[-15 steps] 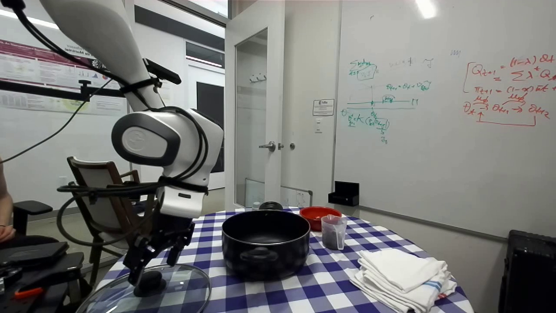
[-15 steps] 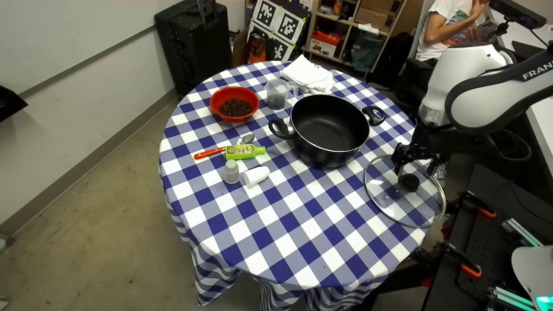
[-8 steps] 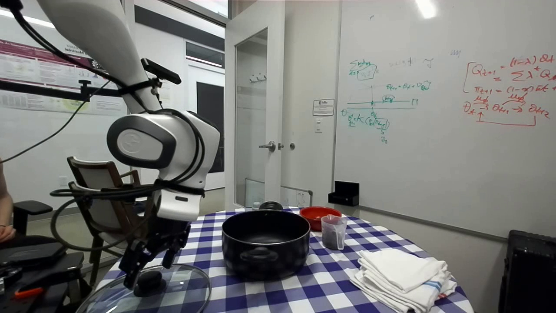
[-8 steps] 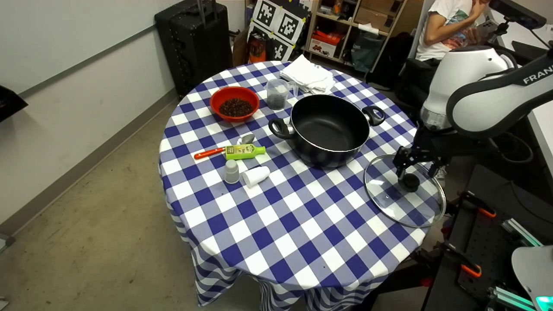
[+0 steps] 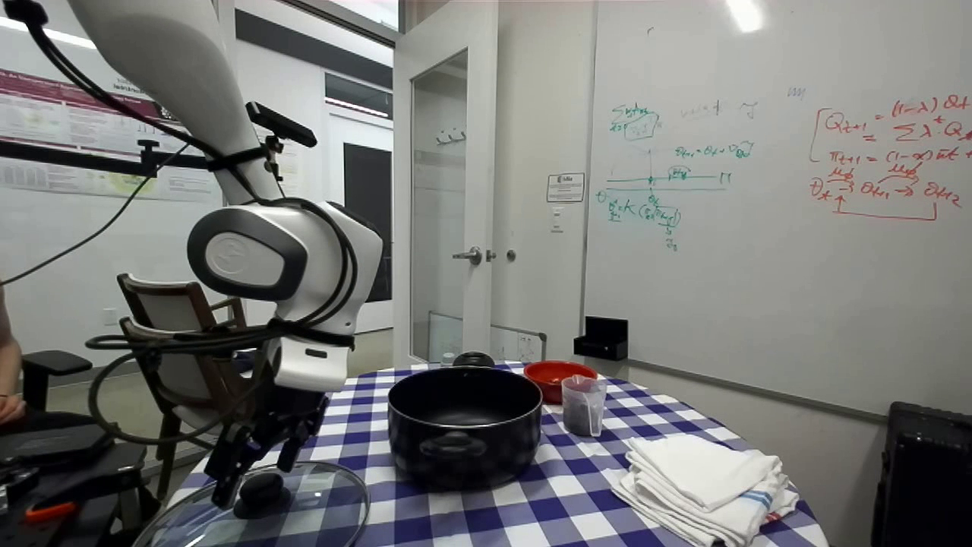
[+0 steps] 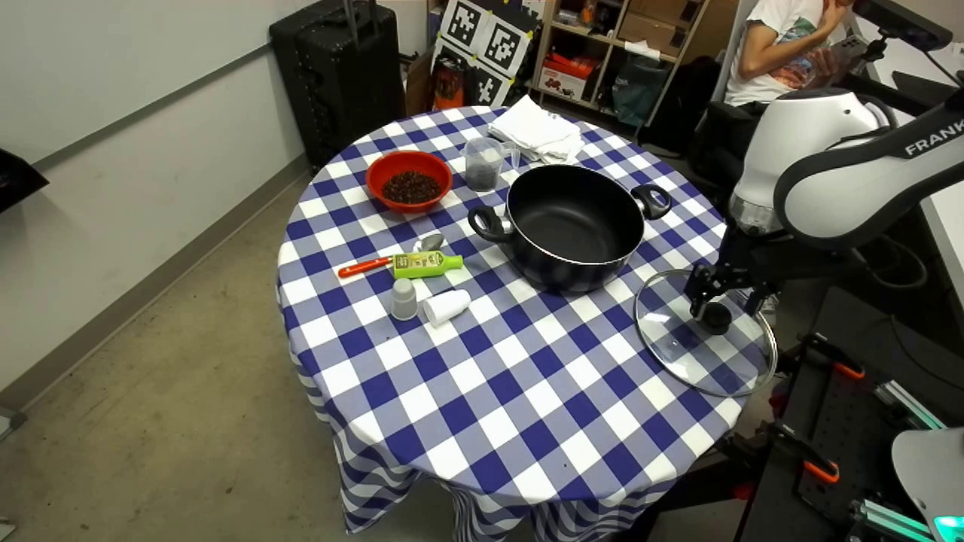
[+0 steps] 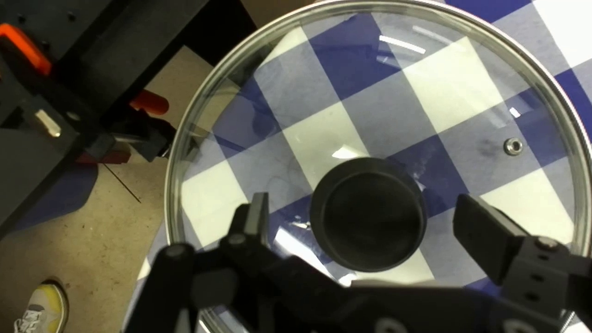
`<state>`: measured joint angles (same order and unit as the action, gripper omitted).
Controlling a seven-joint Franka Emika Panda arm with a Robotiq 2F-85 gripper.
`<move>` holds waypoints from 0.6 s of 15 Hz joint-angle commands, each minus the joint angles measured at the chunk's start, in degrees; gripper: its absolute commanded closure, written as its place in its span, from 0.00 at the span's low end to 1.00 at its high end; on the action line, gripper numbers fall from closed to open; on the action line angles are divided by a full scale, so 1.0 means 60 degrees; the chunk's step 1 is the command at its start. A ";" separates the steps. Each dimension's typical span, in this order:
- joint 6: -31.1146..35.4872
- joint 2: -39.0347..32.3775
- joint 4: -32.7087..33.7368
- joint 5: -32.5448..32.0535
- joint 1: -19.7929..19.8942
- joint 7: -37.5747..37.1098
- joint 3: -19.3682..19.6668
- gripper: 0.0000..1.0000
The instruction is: Put the lid on the pot
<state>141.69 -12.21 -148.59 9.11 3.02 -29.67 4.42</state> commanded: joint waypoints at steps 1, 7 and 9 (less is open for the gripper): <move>0.0241 -0.0234 0.0020 0.0289 -0.0114 0.0403 -0.0026 0.00; 0.0215 -0.0375 0.0114 0.0370 -0.0120 0.0532 -0.0036 0.31; 0.0201 -0.0381 0.0131 0.0379 -0.0120 0.0587 -0.0036 0.38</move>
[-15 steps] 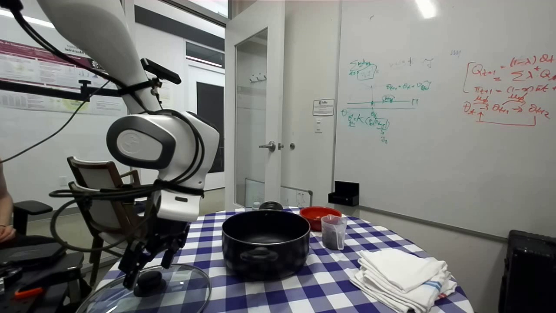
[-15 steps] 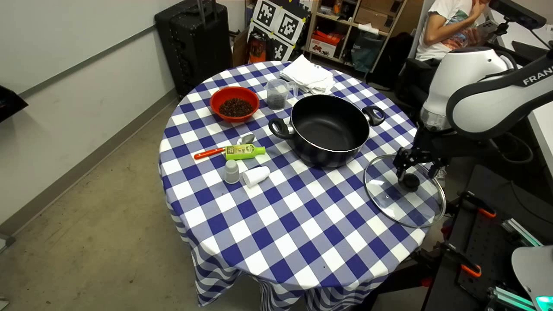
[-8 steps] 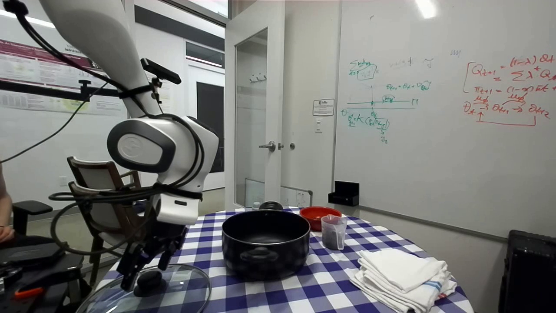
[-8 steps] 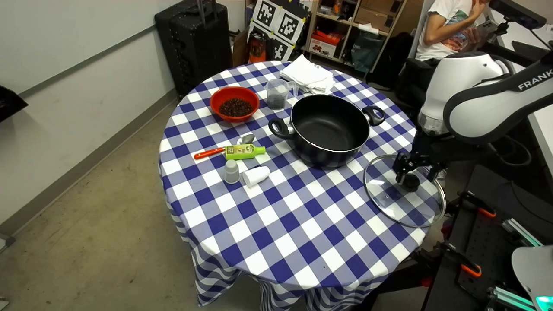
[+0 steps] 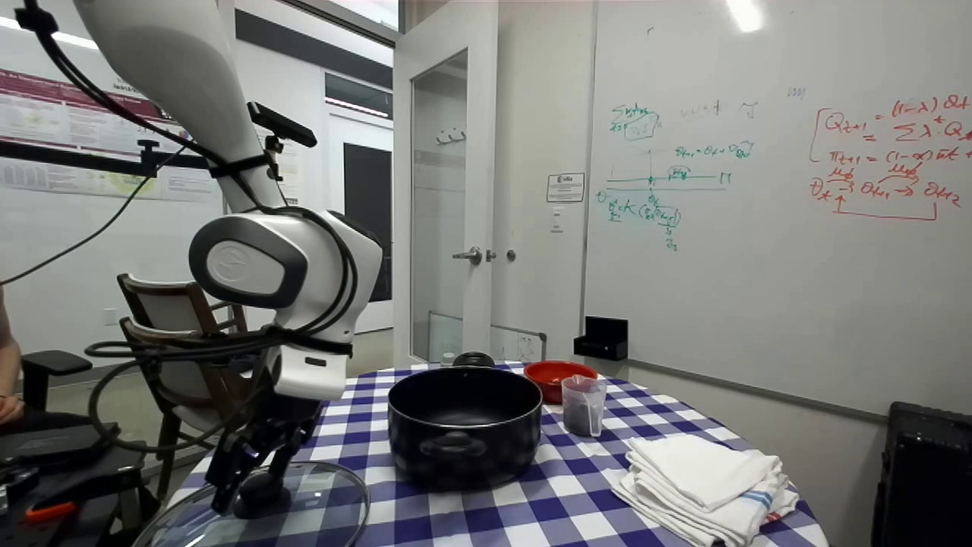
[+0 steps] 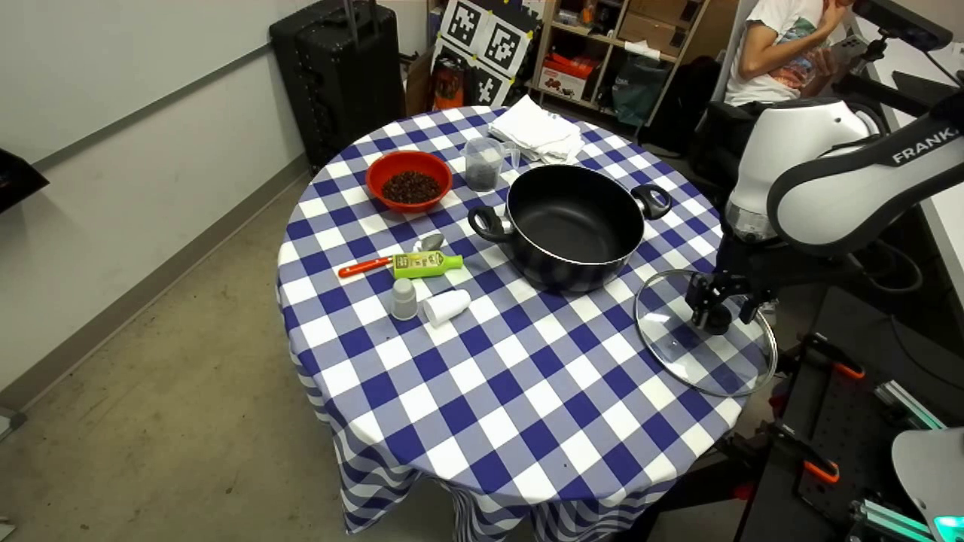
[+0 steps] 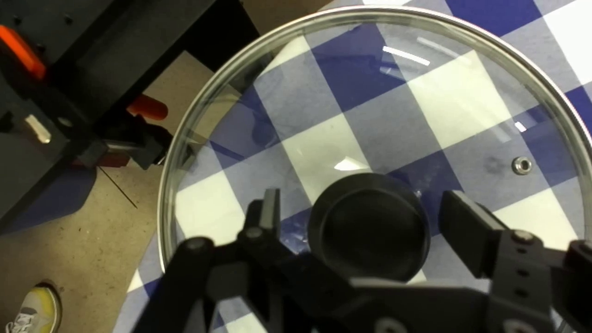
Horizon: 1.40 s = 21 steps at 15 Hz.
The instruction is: Put the lid on the pot
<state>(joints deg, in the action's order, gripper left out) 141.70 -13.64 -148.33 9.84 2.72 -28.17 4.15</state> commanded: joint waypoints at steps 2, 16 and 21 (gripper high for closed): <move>0.0197 -0.0121 0.0107 0.0222 -0.0084 0.0335 0.0014 0.54; -0.0104 0.0677 -0.0154 0.0220 0.0114 0.0916 0.0100 0.75; -0.0389 0.1665 -0.0362 -0.0674 0.0272 0.1117 0.0598 0.75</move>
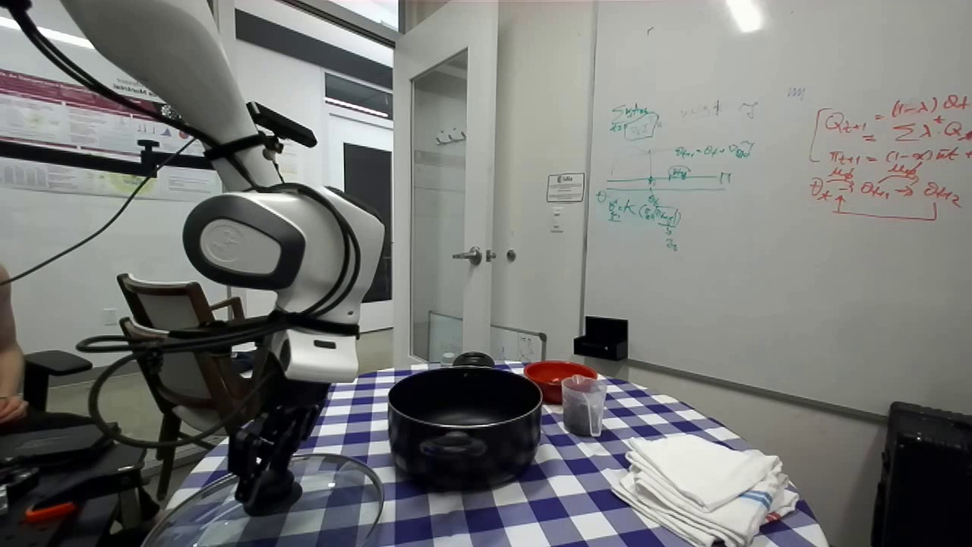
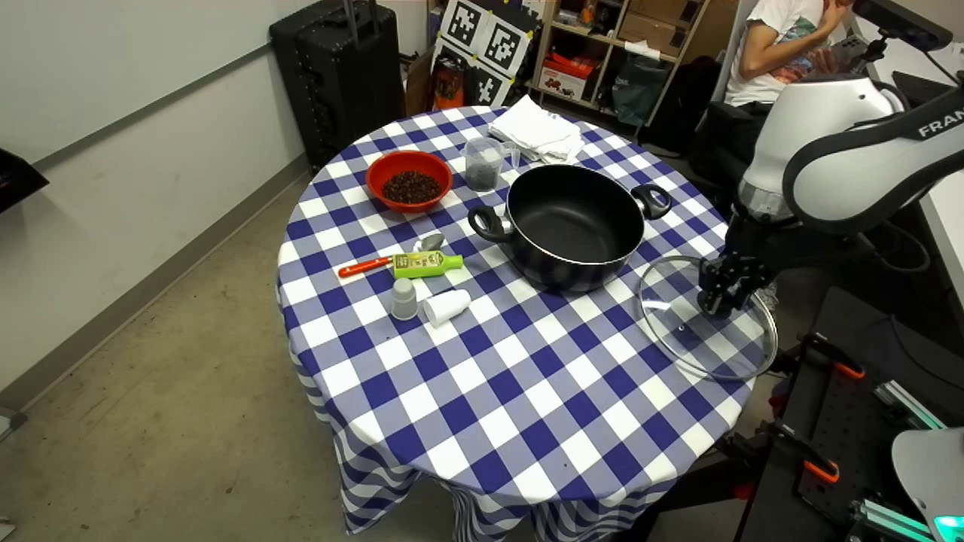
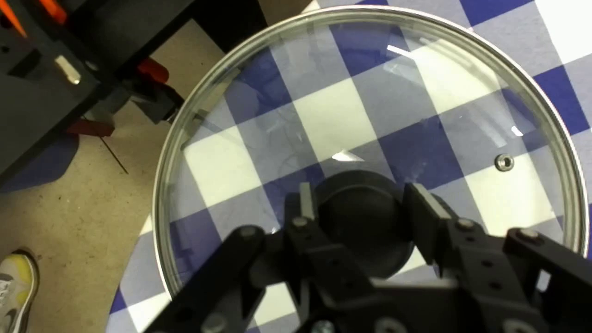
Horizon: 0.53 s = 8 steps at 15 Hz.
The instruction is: Put the lid on the pot
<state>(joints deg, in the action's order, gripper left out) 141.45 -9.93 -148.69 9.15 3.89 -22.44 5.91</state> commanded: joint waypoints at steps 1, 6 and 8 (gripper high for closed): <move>-0.0436 0.1283 -0.0308 -0.0773 0.0121 0.0126 0.0378 0.75; -0.1395 0.2929 -0.0059 -0.1800 0.0389 0.0177 0.0424 0.75; -0.1961 0.3435 0.0206 -0.2092 0.0473 0.0186 0.0274 0.75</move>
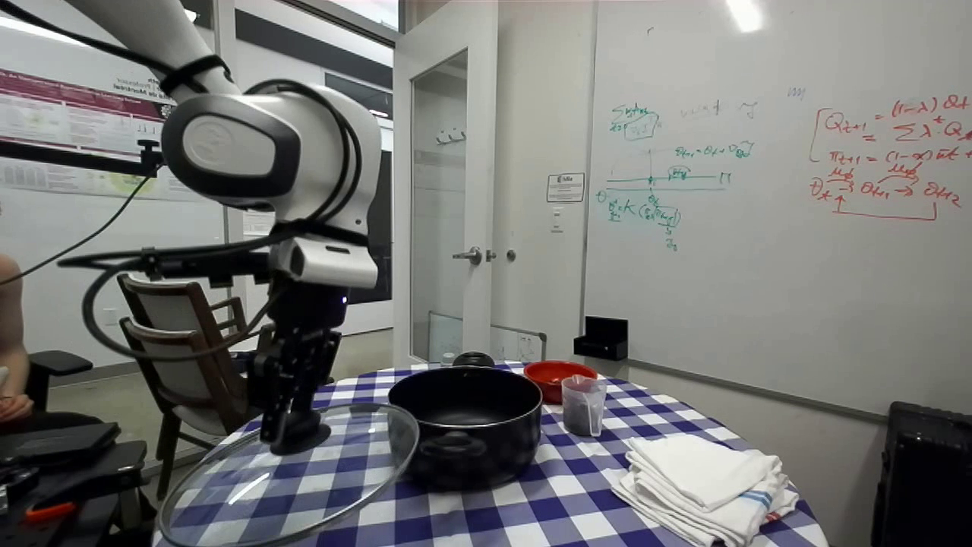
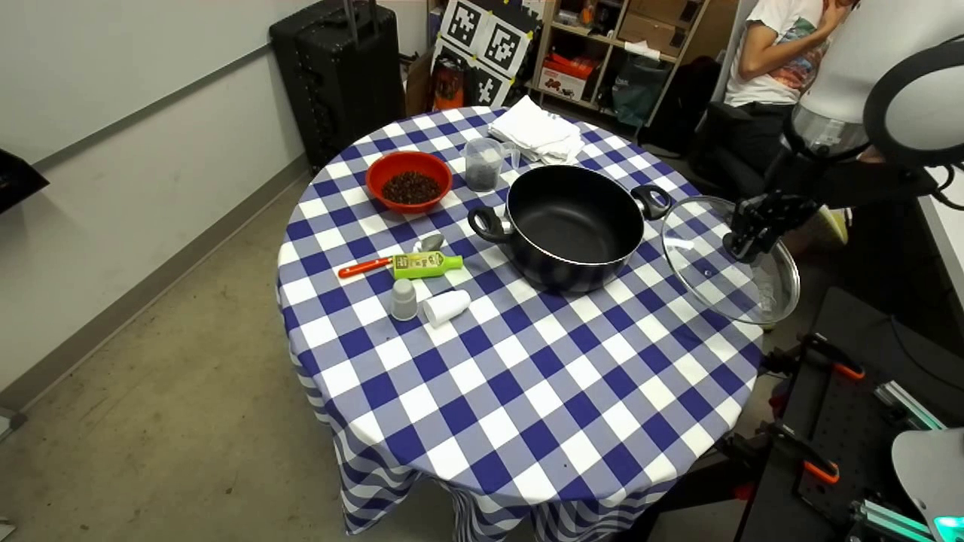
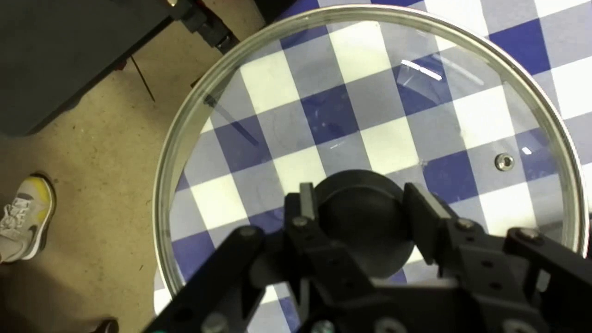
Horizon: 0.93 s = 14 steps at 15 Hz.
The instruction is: Put the lid on the pot
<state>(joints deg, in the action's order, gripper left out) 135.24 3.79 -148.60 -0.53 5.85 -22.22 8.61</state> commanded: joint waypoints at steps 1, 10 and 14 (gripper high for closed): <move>-0.1226 0.1353 0.0347 -0.0623 0.0182 0.0125 -0.0251 0.75; -0.2724 0.0459 0.3058 0.0789 -0.0405 0.2500 -0.0593 0.75; -0.4038 -0.0934 0.4952 0.0542 -0.0580 0.2927 -0.0889 0.75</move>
<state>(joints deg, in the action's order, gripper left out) 117.80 5.28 -129.05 3.85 2.93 -6.49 4.37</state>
